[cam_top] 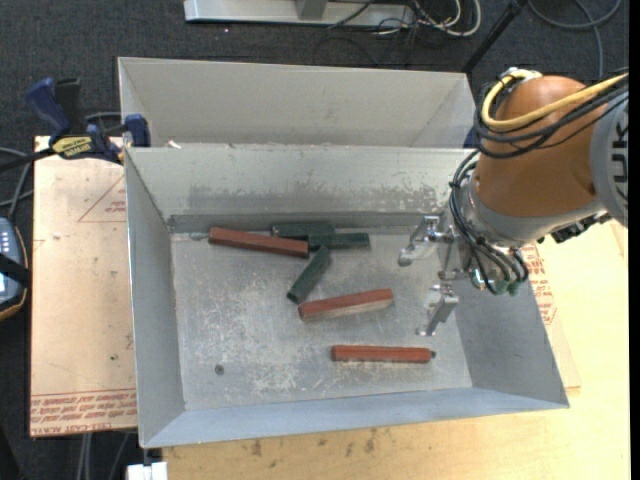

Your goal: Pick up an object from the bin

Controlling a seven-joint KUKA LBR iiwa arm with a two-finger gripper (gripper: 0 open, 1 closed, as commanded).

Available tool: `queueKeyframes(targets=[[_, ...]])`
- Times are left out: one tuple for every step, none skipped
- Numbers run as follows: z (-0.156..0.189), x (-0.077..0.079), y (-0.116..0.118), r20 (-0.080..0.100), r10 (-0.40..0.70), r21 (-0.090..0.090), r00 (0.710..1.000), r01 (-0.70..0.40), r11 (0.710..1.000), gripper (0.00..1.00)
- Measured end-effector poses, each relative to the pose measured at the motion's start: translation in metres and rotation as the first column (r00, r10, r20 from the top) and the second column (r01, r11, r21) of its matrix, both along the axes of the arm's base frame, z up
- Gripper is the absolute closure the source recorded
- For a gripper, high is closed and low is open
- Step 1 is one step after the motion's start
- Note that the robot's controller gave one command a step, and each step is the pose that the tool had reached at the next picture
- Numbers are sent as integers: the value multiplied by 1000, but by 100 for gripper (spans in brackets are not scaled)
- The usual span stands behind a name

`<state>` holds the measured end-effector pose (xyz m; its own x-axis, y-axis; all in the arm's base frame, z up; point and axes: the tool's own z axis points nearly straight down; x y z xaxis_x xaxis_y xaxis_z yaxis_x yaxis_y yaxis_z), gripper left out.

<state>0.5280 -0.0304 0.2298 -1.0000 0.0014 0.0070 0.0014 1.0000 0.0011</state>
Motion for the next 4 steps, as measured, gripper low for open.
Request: queueKeyframes(targets=[[4, 2, 0, 8, 1, 0, 1000, -1, 1000, 0], [-45, -7, 12, 15, 26, -1, 1000, -25, 1000, 0], [-147, 16, 6, -4, 83, 1, 997, -83, 997, 100], [-147, 16, 6, -4, 83, 1, 997, -83, 997, 100]])
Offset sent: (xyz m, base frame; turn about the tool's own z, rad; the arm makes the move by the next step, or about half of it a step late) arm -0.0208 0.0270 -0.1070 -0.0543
